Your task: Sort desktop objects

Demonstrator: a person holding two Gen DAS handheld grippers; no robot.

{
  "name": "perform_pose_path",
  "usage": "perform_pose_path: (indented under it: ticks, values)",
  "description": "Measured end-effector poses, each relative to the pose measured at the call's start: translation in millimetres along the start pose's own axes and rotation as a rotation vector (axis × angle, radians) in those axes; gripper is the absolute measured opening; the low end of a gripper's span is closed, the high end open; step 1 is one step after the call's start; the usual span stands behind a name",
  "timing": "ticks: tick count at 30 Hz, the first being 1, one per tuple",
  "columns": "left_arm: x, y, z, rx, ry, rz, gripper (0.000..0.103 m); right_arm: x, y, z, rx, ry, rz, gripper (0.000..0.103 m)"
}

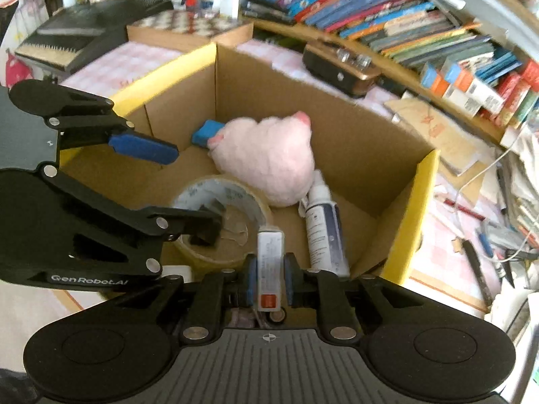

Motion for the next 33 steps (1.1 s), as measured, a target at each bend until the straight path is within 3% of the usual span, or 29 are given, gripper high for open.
perform_pose_path:
  ticks: [2,4,14,20,22,24,29,33]
  values:
    - [3.4,-5.5,14.3,-0.056,-0.016,0.014,0.085,-3.7,-0.4,13.6,-0.046,0.008,-0.026,0.024]
    - [7.3,-10.1,30.8,-0.11,-0.02,0.041,0.087,-7.3,-0.8,28.3,-0.1,0.0,-0.08,0.032]
    - [33.8,6.1,121.9,-0.302,-0.136,0.14,0.101,14.4,11.2,97.0,-0.338,0.034,-0.212,0.035]
    - [54.2,40.7,171.0,-0.36,-0.195,0.244,0.103,32.4,25.2,123.5,-0.434,0.07,-0.332,0.049]
    - [58.3,53.8,184.1,-0.369,-0.202,0.276,0.103,37.7,31.0,130.1,-0.456,0.092,-0.385,0.061]
    - [58.9,66.8,196.4,-0.373,-0.207,0.29,0.103,45.4,38.3,138.2,-0.476,0.111,-0.432,0.066]
    - [57.6,99.3,218.9,-0.366,-0.19,0.322,0.103,68.3,53.5,149.5,-0.491,0.136,-0.474,0.072]
    - [58.2,125.4,235.2,-0.36,-0.176,0.367,0.103,90.6,68.3,155.4,-0.49,0.173,-0.477,0.085]
Point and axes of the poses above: each gripper's, at about its wrist camera, not at the fingertips, and z roughly against the way its jaws point, x to its left, y to its underside, the point moved 9 cm from there along -z, roughly the way its jaws point, and after that the axes turned 6 degrees about -z, right-handed, at the moved point
